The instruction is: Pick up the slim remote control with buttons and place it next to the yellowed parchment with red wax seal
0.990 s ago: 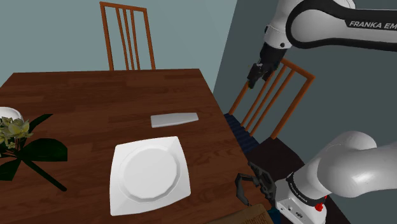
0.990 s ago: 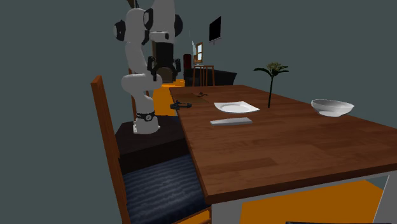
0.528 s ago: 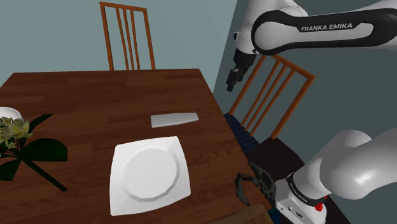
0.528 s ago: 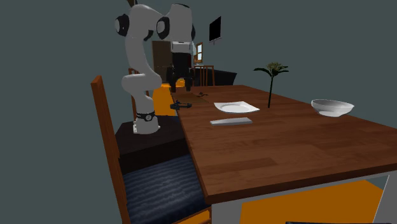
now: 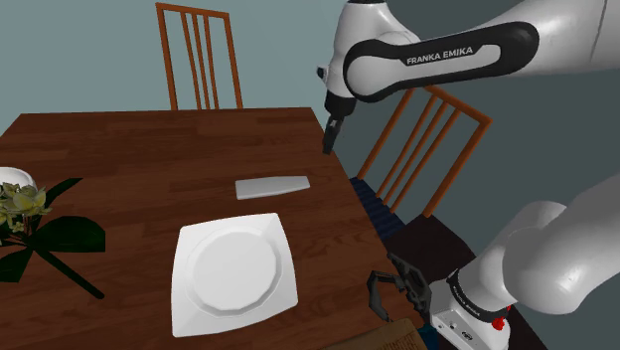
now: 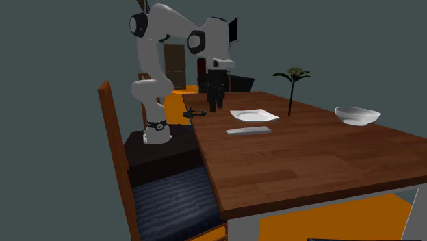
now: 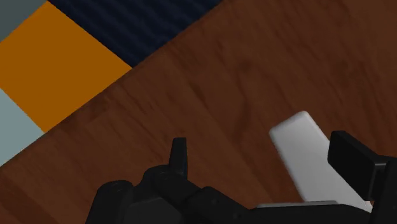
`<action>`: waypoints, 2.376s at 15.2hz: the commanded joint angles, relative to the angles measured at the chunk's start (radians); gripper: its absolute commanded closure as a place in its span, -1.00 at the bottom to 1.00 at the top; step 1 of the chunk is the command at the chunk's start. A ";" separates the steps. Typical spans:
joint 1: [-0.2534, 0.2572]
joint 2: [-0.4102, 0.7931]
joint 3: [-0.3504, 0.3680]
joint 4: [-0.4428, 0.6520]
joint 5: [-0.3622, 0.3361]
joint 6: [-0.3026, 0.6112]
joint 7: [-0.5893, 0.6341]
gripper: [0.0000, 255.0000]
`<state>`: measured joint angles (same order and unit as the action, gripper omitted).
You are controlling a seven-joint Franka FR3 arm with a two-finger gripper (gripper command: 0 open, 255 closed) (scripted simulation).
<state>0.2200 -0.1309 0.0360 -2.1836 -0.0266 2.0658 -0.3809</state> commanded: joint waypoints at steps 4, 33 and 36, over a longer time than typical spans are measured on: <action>0.049 0.136 0.041 0.079 0.011 0.053 -0.127 -1.00; 0.124 0.385 0.121 0.164 -0.010 0.205 -0.316 1.00; 0.124 0.385 0.121 0.164 -0.010 0.205 -0.316 1.00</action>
<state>0.3442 0.2538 0.1571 -2.0195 -0.0369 2.2706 -0.6970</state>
